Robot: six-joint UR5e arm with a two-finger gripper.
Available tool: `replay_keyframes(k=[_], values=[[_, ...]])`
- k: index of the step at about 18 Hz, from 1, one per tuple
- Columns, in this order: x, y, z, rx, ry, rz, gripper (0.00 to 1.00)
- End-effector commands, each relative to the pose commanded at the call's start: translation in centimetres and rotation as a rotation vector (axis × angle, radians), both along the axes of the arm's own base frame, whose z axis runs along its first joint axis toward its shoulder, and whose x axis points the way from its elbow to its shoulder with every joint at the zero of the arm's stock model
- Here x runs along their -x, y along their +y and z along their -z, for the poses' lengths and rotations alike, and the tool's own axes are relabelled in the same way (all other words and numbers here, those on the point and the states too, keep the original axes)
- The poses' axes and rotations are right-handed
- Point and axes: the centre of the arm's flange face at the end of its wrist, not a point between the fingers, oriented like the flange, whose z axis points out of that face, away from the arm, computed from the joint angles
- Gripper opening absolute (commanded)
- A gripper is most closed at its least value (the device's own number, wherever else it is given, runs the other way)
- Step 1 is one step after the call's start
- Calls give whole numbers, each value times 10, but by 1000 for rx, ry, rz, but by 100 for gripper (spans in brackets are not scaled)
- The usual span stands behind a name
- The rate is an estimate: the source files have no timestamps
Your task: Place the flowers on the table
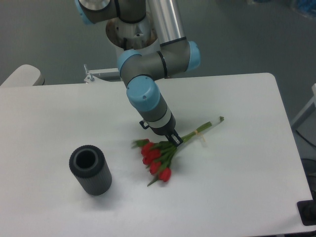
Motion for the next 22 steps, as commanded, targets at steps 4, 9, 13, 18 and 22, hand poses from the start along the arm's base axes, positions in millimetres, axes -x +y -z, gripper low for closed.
replay_keyframes(k=[4, 9, 13, 18, 22], values=[[22, 28, -56, -107, 50, 8, 99], [58, 50, -106, -204, 70, 3, 99], [102, 56, -140, -278, 21, -22, 99], [152, 35, -177, -377, -22, -5, 98], [183, 0, -183, -386, -63, 65, 98]])
